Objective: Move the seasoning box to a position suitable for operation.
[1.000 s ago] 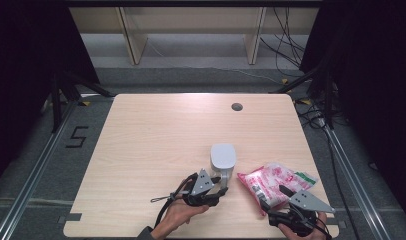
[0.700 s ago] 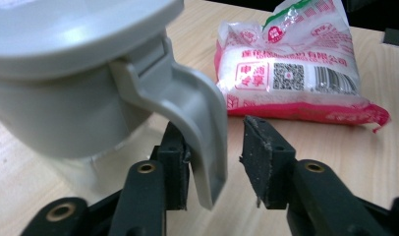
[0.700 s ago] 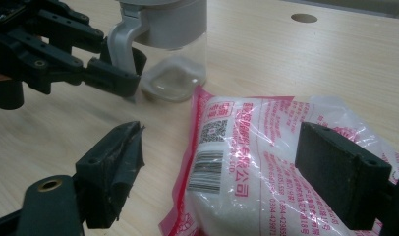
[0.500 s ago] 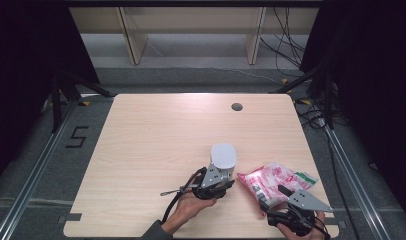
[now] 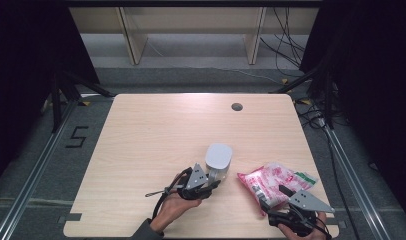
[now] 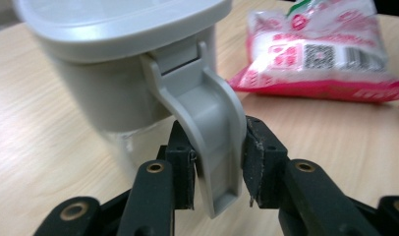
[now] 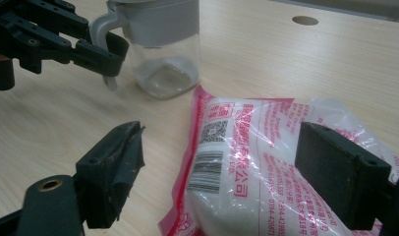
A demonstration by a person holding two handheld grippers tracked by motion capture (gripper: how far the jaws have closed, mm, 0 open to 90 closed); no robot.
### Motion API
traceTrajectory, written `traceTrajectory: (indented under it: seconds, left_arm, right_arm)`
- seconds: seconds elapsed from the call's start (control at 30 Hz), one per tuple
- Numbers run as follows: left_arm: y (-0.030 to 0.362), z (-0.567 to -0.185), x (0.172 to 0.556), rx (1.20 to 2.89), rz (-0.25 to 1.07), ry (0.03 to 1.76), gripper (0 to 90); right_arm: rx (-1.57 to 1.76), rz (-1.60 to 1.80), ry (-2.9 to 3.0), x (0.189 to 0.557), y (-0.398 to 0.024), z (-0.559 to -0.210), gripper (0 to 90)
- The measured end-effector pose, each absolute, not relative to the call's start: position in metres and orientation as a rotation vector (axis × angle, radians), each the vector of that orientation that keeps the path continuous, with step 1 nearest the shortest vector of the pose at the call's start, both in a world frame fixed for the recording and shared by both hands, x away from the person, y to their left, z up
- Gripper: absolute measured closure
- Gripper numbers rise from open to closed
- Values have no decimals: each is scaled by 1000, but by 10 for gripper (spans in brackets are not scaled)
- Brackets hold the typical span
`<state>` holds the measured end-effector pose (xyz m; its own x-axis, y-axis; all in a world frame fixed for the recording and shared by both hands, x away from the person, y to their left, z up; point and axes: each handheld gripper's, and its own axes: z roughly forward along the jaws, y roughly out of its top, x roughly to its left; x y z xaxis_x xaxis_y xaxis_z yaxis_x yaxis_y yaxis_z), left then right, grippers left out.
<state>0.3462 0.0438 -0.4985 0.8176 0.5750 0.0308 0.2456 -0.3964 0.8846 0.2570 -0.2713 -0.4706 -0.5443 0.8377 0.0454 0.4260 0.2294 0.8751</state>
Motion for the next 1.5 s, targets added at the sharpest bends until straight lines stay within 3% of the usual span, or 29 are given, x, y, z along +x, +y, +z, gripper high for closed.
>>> traceTrajectory:
  seconds: [0.43, 0.7, 0.83, 1.3, 1.5]
  left_arm:
    - [72, -500, 366, 1967, 576, 721, 664]
    - [79, -503, 380, 1916, 595, 799, 677]
    - [83, -503, 389, 1930, 687, 779, 682]
    - [88, -508, 402, 1863, 688, 826, 718]
    - [82, -508, 398, 1866, 616, 786, 718]
  right_arm:
    - [1119, 1270, 2073, 260, -271, -471, 191]
    - [1123, 1264, 2081, 260, -270, -472, 192]
    - [1127, 1265, 2086, 260, -271, -471, 192]
    - [1130, 1254, 2087, 259, -269, -471, 194]
    - [1125, 1266, 2091, 260, -268, -472, 194]
